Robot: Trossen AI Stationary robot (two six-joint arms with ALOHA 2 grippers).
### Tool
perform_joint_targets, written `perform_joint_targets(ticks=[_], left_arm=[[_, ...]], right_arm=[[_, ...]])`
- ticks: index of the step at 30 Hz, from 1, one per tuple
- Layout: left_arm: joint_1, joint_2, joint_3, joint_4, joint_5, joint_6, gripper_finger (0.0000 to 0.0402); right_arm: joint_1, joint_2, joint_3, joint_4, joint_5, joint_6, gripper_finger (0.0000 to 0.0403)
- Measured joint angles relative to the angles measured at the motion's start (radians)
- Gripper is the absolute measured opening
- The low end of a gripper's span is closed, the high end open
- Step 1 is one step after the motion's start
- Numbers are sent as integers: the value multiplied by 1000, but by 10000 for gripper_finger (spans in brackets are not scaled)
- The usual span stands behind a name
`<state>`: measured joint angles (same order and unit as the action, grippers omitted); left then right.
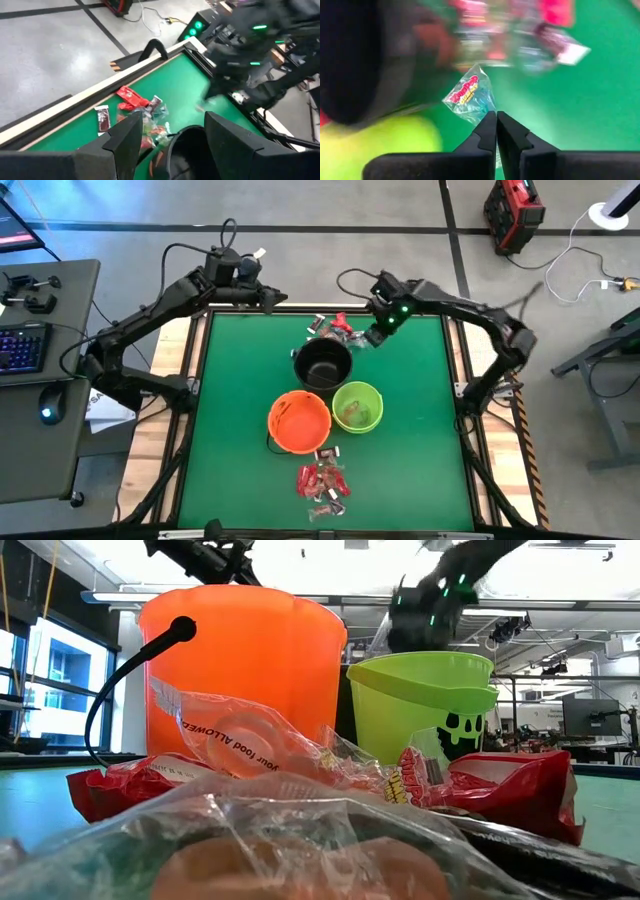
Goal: Sort candy by brand, put in halloween buckets
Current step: Put the blue gummy into the green bucket, then put the orange gummy into the green bucket
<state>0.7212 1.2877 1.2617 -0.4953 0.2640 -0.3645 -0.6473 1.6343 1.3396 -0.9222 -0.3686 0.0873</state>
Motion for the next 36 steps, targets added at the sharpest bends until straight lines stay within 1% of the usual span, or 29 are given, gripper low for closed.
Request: perform_joint_targets(ticks=[2, 4, 6, 10, 12, 14, 16, 19, 20, 23, 25, 27, 29, 33, 36], left_arm=[[0, 0, 0, 1, -6, 0, 202], [0, 0, 0, 3, -7, -1, 202], [0, 0, 0, 13, -7, -8, 202], [0, 0, 0, 35, -6, -9, 202], [0, 0, 0, 37, -6, -8, 202], [0, 0, 0, 37, 1, 2, 202], [1, 0, 0, 37, 29, 36, 202], [5, 0, 0, 35, 98, 91, 202], [5, 0, 0, 34, 128, 105, 202], [5, 0, 0, 27, 193, 153, 202], [5, 0, 0, 19, 212, 190, 202], [5, 0, 0, 11, 234, 199, 202], [5, 0, 0, 1, 252, 180, 202], [-4, 0, 0, -7, 339, 108, 202], [-53, -4, 0, -9, 393, 77, 202]], right_arm=[[40, -59, 0, -2, -102, -28, 2], [90, -108, 0, -2, -176, -47, 1], [151, -140, 0, 1, -208, -64, 1], [287, -157, 0, -4, -204, -45, 0], [357, -149, 0, -13, -151, -12, 0], [420, -141, 0, -20, -64, 29, 0], [474, -132, 0, -27, 37, 76, 0], [522, -119, 0, -24, 188, 214, 0], [529, -112, 0, -24, 210, 261, 0], [536, -84, 0, -27, 203, 393, 8], [545, -68, 0, -29, 182, 452, 27], [561, -54, 0, -29, 148, 482, 56], [579, -44, 0, -28, 132, 492, 92], [607, -41, 0, -30, 136, 473, 166], [623, -50, 0, -74, 143, 462, 200]])
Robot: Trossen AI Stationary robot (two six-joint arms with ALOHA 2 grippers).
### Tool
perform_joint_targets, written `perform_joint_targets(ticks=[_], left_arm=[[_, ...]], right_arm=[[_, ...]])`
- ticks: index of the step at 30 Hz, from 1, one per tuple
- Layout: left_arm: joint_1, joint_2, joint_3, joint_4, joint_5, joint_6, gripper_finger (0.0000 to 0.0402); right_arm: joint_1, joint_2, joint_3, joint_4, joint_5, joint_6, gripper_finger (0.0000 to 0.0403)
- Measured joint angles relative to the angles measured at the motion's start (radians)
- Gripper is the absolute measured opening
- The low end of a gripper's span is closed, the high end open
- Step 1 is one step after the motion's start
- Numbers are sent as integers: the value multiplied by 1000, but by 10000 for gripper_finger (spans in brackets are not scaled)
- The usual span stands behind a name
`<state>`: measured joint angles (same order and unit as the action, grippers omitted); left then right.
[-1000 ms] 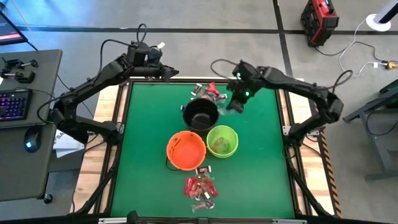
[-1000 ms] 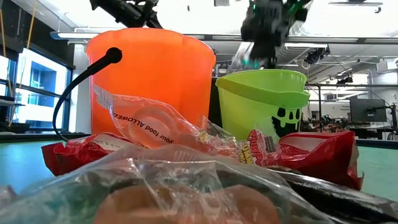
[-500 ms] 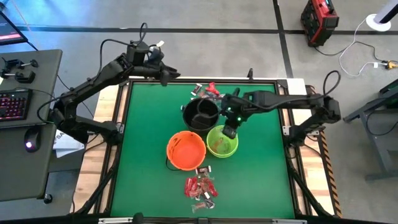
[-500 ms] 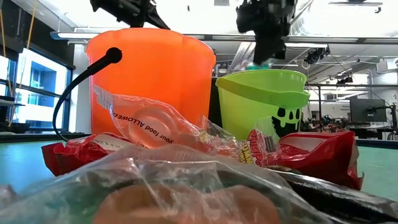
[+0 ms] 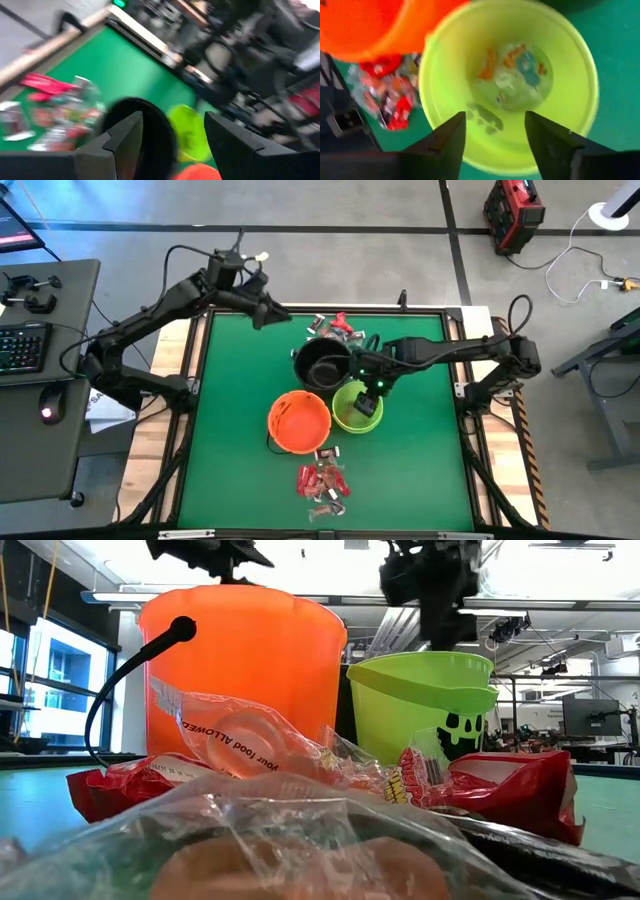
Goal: Sort candy by brand, put in halloween buckets
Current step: Put the orange gummy into the green bucket
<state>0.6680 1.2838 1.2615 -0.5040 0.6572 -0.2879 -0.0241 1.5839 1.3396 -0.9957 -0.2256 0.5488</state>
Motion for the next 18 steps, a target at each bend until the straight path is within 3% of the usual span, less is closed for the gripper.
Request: perform_joint_targets(ticks=[5, 13, 18], left_arm=[[-189, -32, 0, 2, -42, -78, 202], [-788, -34, 0, 1, -476, -194, 202], [-1157, 83, 0, -8, -732, -114, 202]], right_arm=[[69, -55, 0, -144, 110, -48, 215], [224, -246, 0, -284, 335, 3, 215], [281, -328, 0, -276, 442, 37, 215]])
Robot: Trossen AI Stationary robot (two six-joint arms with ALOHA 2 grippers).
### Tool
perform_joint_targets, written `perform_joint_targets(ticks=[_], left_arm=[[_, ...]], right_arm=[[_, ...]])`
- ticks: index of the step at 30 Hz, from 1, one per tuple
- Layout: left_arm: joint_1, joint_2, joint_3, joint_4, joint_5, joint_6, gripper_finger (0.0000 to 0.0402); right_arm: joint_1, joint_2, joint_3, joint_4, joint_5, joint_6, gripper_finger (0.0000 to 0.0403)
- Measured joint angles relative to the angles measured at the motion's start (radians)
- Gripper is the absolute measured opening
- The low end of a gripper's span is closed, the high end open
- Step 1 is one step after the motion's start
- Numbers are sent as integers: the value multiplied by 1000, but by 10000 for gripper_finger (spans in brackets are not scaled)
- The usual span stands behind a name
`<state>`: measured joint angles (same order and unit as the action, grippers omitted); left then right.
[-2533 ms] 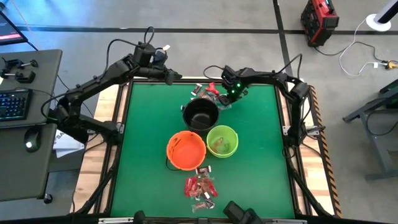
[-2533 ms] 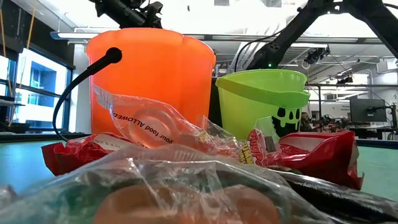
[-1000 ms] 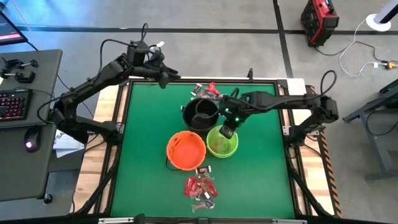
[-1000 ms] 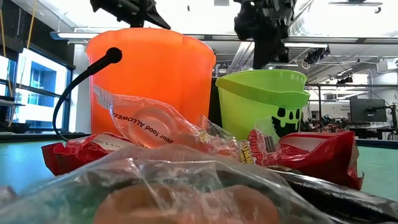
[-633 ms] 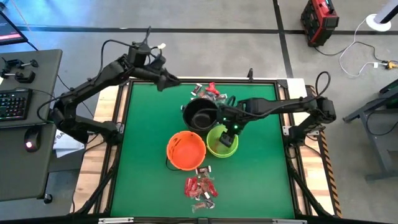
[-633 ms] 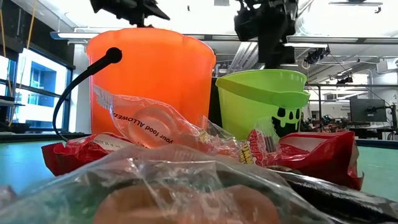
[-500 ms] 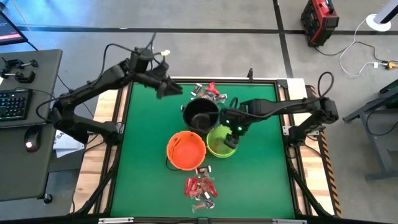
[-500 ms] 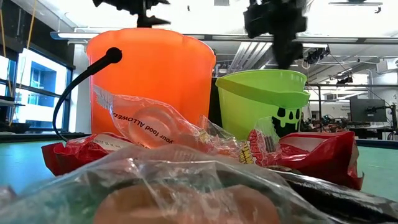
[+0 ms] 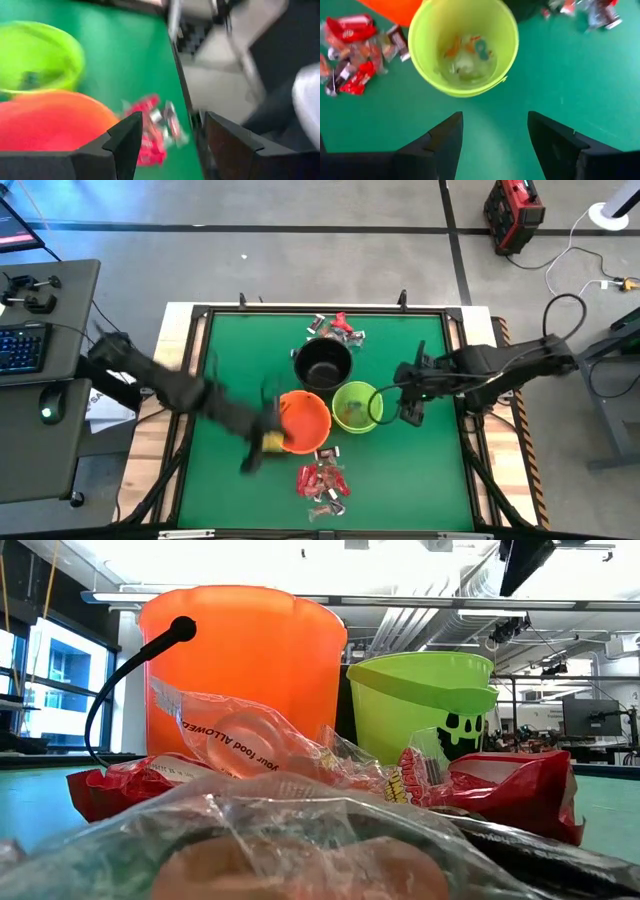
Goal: Sort candy by brand, put in halloween buckets
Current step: Put the orange gummy into the green bucket
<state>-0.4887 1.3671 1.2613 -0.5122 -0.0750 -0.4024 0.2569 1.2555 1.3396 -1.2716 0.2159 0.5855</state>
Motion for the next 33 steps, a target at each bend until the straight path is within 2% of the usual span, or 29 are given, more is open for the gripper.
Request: perform_joint_targets(ticks=[3, 6, 11, 16, 23, 33], left_arm=[[-143, 115, 0, 2, -77, 142, 202], [-219, 235, 0, 16, -114, 320, 202], [-261, 404, 4, 67, -231, 546, 202], [-251, 504, 5, 133, -379, 606, 202], [-224, 560, 5, 220, -306, 634, 202], [-201, 584, -5, 238, -296, 659, 202]], right_arm=[[14, -23, 0, 0, 27, 19, 215], [15, -28, 0, -4, 28, 18, 215], [12, -25, 0, -4, 28, 20, 215], [11, -25, 0, -4, 40, 22, 215], [11, -25, 0, -4, 73, 25, 215], [11, -25, 0, -4, 79, 44, 215]])
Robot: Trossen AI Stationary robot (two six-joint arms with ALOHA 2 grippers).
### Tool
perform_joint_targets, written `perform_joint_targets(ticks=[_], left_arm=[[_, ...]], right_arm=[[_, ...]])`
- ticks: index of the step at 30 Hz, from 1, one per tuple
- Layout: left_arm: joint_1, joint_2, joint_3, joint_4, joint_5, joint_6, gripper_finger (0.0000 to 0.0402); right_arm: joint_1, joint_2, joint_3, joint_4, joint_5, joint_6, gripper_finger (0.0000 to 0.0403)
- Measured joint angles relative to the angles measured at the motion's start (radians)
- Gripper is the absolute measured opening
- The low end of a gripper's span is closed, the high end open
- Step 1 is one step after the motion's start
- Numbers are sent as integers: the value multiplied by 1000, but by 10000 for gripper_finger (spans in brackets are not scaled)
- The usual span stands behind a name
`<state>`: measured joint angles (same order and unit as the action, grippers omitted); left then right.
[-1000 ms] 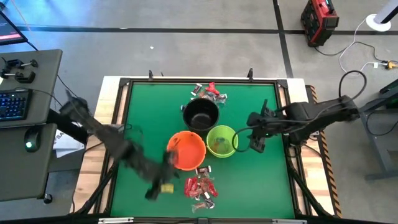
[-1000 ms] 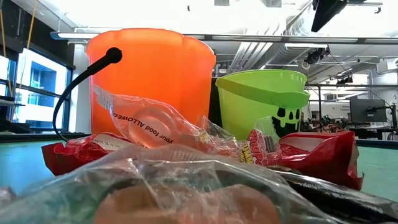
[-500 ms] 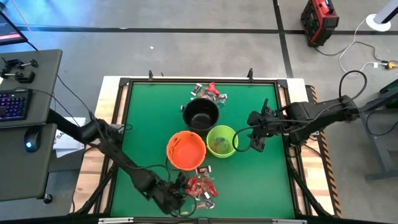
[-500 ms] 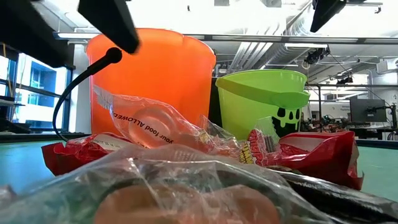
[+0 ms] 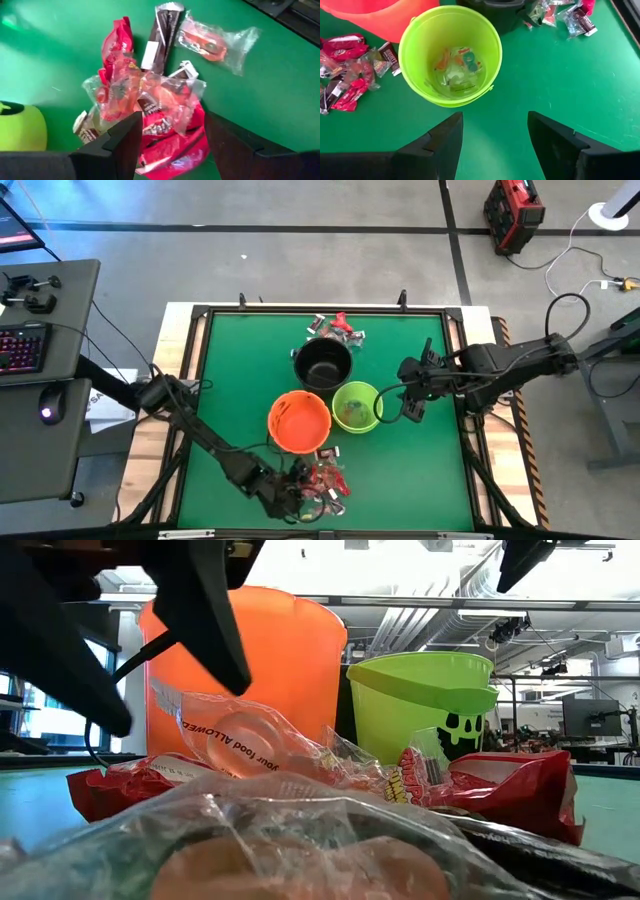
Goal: Sort candy by brand, put in halloween buckets
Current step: Put the orange gummy into the green bucket
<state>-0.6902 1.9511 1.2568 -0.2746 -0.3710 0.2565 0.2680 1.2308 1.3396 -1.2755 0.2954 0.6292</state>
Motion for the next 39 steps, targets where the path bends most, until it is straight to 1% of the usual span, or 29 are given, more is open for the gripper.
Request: perform_joint_targets(ticks=[3, 5, 7, 12, 15, 17, 19, 21, 23, 25, 28, 29, 31, 34, 36, 39], left_arm=[[5, 0, 0, 48, -4, 16, 202], [7, 0, 0, 76, 16, 17, 202], [10, 8, 0, 81, 39, 17, 202], [10, 36, 0, 109, 46, 31, 202], [10, 47, -1, 133, 29, 67, 202], [10, 48, -1, 144, -3, 68, 201], [10, 48, 0, 156, -13, 69, 194], [10, 48, 0, 153, -14, 69, 177], [10, 48, 0, 149, -11, 67, 148], [14, 48, 0, 146, 3, 56, 106], [24, 48, 1, 142, 48, -2, 27], [27, 46, 5, 129, 56, -28, 14], [30, 37, 18, 71, 48, -51, 11], [35, -11, 47, -58, -12, -91, 3], [48, -78, 55, -94, -19, -118, 2], [84, -202, 57, -86, -21, -122, 1]], right_arm=[[0, 0, 0, 0, 26, 0, 215], [0, 0, 0, 0, 38, 0, 215], [0, 0, 0, 0, 40, 0, 215], [0, 0, 0, 0, 40, 3, 215], [0, 1, 0, 0, 40, 3, 215], [0, 1, 0, 0, 40, 3, 215], [0, 1, 0, 1, 40, 3, 215], [0, 1, 0, 1, 40, 3, 215], [0, 1, 0, 2, 40, 3, 215], [0, 1, 0, 5, 41, 3, 215], [0, 1, 0, 5, 48, 12, 215], [0, 1, 0, 5, 55, 21, 215], [0, 1, 0, 5, 68, 28, 215], [0, 1, 0, 6, 69, 27, 215], [0, 1, 0, 6, 69, 27, 215], [0, 1, 0, 8, 80, 24, 215]])
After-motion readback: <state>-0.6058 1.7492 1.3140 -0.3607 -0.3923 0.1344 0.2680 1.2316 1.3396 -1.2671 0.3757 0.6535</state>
